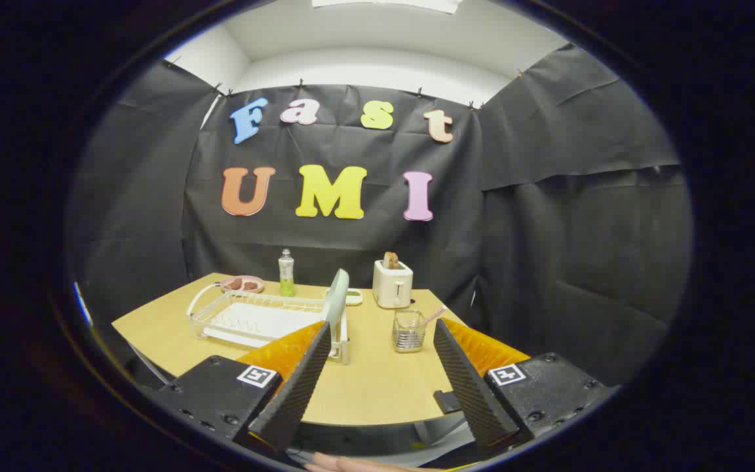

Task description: Take the plate from the dish rack, then take the spoon from the basket and place it into the plate.

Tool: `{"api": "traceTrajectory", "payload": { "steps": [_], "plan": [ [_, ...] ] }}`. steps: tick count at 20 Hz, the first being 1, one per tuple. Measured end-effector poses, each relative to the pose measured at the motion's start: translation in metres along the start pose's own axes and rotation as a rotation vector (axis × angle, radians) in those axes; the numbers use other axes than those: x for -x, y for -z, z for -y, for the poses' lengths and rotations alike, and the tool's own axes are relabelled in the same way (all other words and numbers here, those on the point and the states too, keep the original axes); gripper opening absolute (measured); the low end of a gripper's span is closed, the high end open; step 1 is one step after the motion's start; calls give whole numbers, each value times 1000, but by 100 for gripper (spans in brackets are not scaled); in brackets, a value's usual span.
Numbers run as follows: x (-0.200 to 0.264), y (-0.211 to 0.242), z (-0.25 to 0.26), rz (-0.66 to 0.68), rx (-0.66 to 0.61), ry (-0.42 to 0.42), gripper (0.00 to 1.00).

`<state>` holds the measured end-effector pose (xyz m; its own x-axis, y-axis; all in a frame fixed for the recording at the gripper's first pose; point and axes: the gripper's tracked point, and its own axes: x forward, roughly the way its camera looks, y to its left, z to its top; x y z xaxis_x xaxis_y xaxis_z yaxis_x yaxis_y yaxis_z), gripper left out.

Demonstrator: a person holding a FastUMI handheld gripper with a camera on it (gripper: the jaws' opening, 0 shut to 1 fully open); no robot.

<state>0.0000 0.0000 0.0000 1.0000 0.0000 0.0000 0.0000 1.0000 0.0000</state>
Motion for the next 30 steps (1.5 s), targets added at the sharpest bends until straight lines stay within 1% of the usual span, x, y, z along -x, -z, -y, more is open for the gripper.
{"api": "traceTrajectory", "payload": {
  "steps": [15, 20, 24, 28, 30],
  "plan": [
    [0, 1, 4, 16, 6, 13, 100],
    [-7, 2, 6, 15, 19, 21, 100],
    [-25, -6, 4, 2, 21, 12, 100],
    [-59, -24, -4, -18, 33, -9, 100],
    [-80, -30, -9, -54, 46, -22, 100]
  ]
}}
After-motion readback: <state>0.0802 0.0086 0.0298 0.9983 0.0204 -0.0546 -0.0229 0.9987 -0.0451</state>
